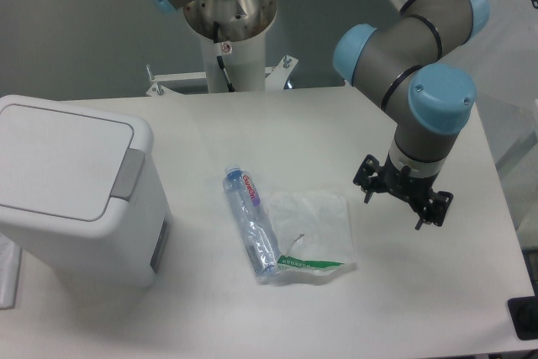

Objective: Open the trash can
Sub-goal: 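Move the gripper over the table toward the white trash bin lid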

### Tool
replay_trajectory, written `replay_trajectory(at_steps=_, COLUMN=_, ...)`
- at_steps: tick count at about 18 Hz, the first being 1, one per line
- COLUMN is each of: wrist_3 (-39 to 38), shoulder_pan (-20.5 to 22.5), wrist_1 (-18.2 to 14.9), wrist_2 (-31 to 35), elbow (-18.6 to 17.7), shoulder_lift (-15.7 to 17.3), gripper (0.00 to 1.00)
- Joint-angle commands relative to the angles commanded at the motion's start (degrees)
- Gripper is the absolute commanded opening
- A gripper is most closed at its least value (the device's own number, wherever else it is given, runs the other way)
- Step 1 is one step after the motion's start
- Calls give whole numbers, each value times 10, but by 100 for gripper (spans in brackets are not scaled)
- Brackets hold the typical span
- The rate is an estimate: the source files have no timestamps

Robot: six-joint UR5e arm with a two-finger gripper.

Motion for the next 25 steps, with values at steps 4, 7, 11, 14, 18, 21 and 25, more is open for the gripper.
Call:
replay_trajectory(at_steps=4, wrist_3=0, shoulder_pan=0, wrist_1=-1, wrist_2=0, elbow=-1, shoulder_lift=2, gripper=100)
replay_trajectory(at_steps=7, wrist_3=-21, shoulder_pan=-13, wrist_1=-1, wrist_2=-3, elbow=-2, shoulder_lift=4, gripper=100)
replay_trajectory(at_steps=11, wrist_3=-117, shoulder_pan=-34, wrist_1=-4, wrist_2=-31, elbow=-4, shoulder_lift=27, gripper=100)
replay_trajectory(at_steps=14, wrist_3=-181, shoulder_pan=-36, wrist_1=-7, wrist_2=-97, elbow=-6, shoulder_lift=47, gripper=100)
replay_trajectory(at_steps=18, wrist_3=-255, shoulder_pan=-55, wrist_1=-6, wrist_2=-175, elbow=-7, shoulder_lift=75, gripper=100)
replay_trajectory(at_steps=21, wrist_3=-336, shoulder_pan=-77, wrist_1=3, wrist_2=-223, elbow=-3, shoulder_lift=83, gripper=100)
replay_trajectory(at_steps=25, wrist_3=-405, shoulder_pan=-123, wrist_1=4, wrist_2=-234, elbow=-3, shoulder_lift=121, gripper=100)
